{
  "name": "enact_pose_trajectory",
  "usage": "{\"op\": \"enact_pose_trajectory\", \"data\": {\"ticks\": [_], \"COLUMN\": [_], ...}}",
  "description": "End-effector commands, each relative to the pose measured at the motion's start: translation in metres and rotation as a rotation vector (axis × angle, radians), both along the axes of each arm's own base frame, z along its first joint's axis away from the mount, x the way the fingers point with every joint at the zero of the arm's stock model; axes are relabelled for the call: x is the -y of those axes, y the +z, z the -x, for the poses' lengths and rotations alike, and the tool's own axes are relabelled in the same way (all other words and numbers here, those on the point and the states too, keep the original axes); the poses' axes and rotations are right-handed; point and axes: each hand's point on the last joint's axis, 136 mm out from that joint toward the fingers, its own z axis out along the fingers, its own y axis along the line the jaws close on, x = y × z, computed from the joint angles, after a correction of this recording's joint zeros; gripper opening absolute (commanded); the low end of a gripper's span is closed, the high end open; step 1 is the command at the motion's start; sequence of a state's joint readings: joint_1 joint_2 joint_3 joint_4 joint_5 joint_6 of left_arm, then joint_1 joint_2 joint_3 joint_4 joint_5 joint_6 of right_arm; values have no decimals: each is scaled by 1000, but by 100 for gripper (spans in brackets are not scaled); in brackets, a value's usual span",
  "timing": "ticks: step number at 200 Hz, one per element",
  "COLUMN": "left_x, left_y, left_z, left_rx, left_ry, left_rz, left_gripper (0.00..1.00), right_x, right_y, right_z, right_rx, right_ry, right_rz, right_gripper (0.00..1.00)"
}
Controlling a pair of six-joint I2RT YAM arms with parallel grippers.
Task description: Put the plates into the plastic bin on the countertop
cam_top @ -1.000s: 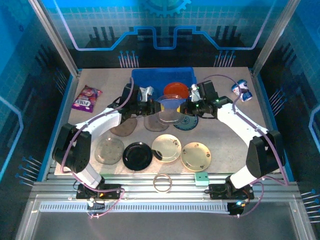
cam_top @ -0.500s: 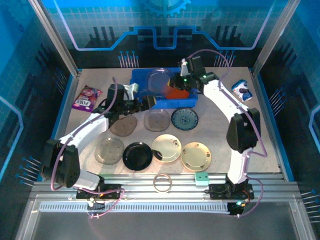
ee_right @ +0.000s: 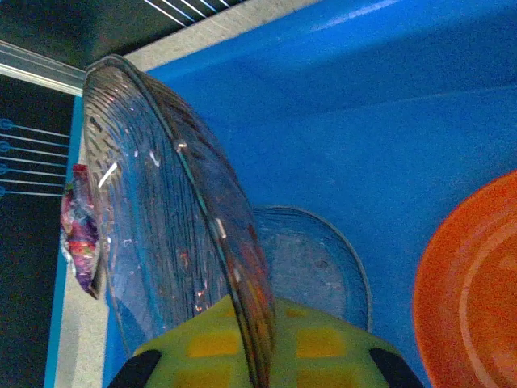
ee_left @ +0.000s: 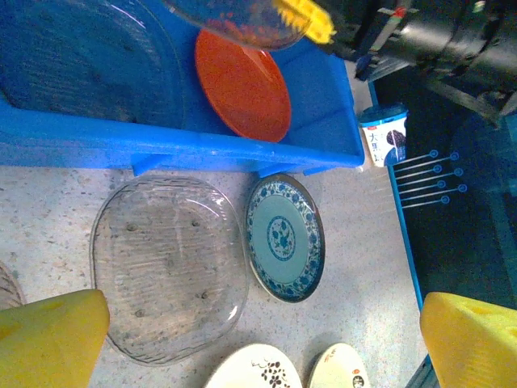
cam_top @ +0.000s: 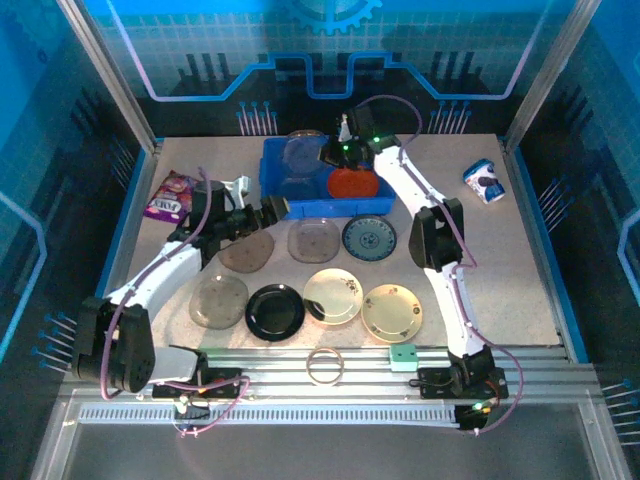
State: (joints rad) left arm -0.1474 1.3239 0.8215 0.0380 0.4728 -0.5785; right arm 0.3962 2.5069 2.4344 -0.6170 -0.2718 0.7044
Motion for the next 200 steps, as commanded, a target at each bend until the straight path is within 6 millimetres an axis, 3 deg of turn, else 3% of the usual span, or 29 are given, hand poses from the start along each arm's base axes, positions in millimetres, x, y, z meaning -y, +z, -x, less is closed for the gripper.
{"op": "enact_pose_trajectory", "data": {"ticks": [1, 105, 162, 175, 200], "left_x": [-5, -6, -7, -6, -6], "left_y": [10, 6, 10, 10, 11], "left_z": [3, 2, 2, 1, 1], "left_rx": [26, 11, 15, 15, 19], "left_ry": [3, 7, 6, 4, 4], "left_rz": [26, 25, 18, 18, 17], "left_gripper": [99, 99, 99, 99, 99], "right_x": [-14, -26, -31, -26, -22], "right_y": [-16, -63, -62, -62, -60], "right_z": [9, 18, 21, 22, 25], "right_rx": [-63, -154, -142, -143, -140], "right_ry": [-4, -7, 4, -8, -4], "right_rz": [3, 28, 57, 86, 121], "right_gripper": [0, 0, 47, 53, 54]}}
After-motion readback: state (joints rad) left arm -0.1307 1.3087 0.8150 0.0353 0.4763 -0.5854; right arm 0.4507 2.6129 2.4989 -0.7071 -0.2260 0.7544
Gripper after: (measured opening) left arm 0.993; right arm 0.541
